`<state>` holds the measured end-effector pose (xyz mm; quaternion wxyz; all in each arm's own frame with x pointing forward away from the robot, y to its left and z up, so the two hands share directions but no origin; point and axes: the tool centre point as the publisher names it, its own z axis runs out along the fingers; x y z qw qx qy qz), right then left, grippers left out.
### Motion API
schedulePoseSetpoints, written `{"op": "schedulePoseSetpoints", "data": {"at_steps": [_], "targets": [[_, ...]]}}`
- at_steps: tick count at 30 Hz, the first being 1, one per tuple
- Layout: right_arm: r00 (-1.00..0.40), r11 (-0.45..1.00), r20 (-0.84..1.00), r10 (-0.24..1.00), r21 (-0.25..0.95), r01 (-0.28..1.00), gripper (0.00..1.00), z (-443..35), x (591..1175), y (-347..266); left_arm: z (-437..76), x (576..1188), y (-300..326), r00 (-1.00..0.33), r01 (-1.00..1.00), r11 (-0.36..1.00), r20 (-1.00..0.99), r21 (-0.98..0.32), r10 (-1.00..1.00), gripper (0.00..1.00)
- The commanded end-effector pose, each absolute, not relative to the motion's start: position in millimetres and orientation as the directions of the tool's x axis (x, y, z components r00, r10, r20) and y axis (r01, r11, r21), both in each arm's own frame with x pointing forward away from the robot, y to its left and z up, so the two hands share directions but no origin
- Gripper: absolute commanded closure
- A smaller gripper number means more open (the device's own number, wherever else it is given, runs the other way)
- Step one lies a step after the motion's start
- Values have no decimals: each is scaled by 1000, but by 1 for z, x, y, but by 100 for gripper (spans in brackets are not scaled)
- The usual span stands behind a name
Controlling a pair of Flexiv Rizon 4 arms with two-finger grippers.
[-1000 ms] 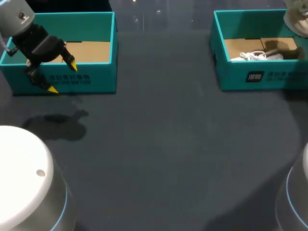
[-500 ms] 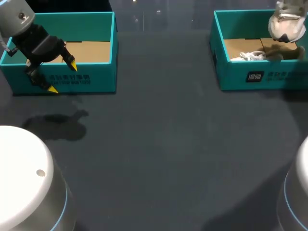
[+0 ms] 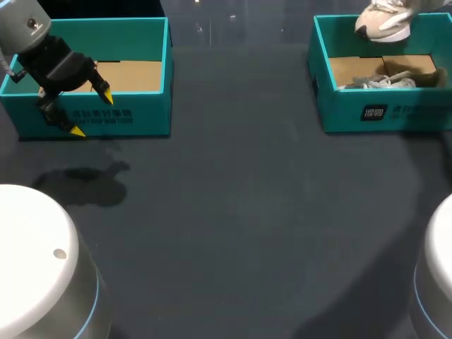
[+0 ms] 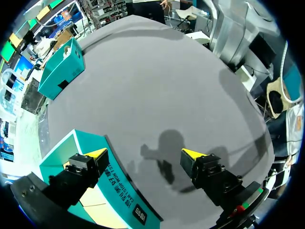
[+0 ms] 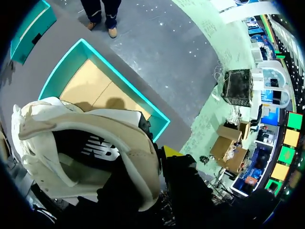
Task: Take the shoe out of the shoebox, open the shoe tongue, remove and reinsert the insole, then place the shoe into the shoebox
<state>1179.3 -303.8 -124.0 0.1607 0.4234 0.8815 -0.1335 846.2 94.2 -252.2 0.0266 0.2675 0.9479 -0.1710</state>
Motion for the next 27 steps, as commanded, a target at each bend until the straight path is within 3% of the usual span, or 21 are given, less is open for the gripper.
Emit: {"op": "schedulePoseSetpoints", "data": {"at_steps": [1,15,27], "targets": [[-504,517,-409,761,-87,852,100,-128,1180,-307,-252,846,94,-855,517,799,-142,-308,498,0],[-280,331,-448,849,37,943,100,-156,1163,-313,-252,846,94,-855,517,799,-142,-308,498,0],[-280,331,-448,849,37,943,100,-156,1163,-313,-252,846,94,-855,517,799,-142,-308,498,0]]}}
